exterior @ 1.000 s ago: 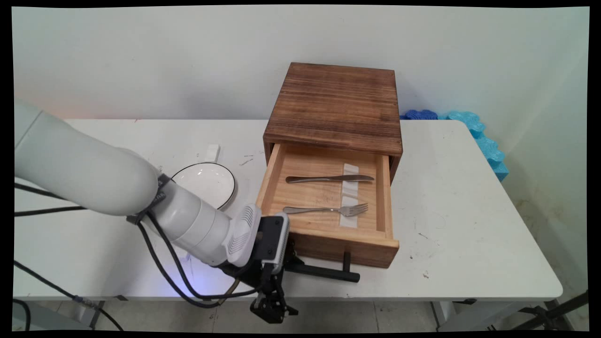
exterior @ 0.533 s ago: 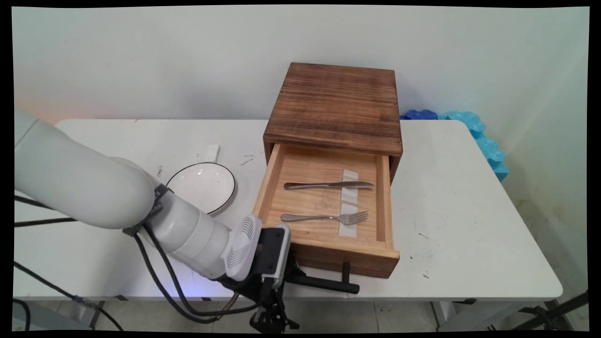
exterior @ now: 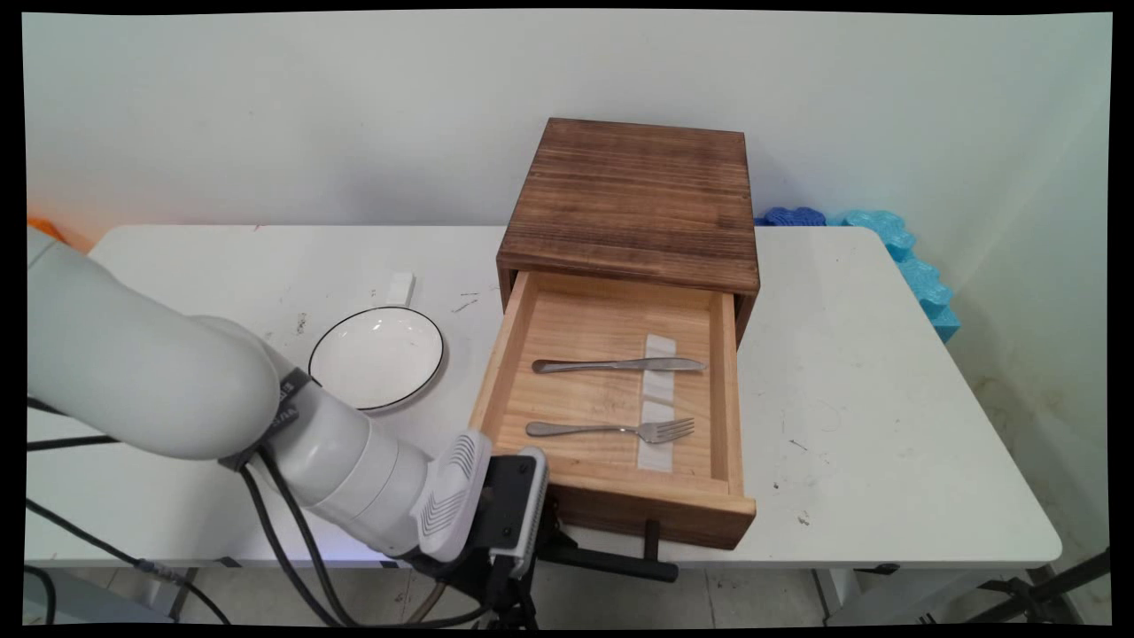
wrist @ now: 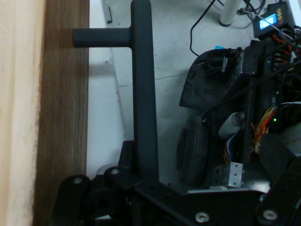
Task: Open the drawer
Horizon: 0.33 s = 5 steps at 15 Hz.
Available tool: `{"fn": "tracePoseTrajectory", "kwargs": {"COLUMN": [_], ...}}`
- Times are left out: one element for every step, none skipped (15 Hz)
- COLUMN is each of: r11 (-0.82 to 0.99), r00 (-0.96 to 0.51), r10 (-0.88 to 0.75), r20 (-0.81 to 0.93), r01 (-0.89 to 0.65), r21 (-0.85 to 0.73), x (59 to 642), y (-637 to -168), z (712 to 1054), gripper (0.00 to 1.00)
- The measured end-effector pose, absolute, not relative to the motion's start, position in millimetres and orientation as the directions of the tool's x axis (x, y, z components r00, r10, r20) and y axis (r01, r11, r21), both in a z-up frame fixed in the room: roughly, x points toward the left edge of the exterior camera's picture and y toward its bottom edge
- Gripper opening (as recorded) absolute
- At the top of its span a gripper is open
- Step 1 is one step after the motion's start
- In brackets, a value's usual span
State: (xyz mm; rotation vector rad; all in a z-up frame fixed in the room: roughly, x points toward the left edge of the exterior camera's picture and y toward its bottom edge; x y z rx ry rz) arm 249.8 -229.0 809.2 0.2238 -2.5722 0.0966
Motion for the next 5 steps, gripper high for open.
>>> {"fn": "tracePoseTrajectory", "kwargs": {"r11": [0.984, 0.984, 0.984, 0.985, 0.985], "r00": [-0.835, -0.835, -0.835, -0.835, -0.835], "r10": [-0.14, -0.14, -0.14, -0.14, -0.139], "r20": [0.533, 0.533, 0.532, 0.532, 0.533], "r01": [-0.178, -0.176, -0.175, -0.173, -0.171], "r21": [-0.02, -0.018, -0.015, -0.013, -0.011], "x": [249.6, 249.6, 249.7, 249.6, 249.6], "y": [-227.3, -225.3, -223.2, -221.4, -219.0], "z": [808.9, 808.6, 808.4, 808.4, 808.8], "gripper": [1.0, 1.0, 1.0, 1.0, 1.0]}}
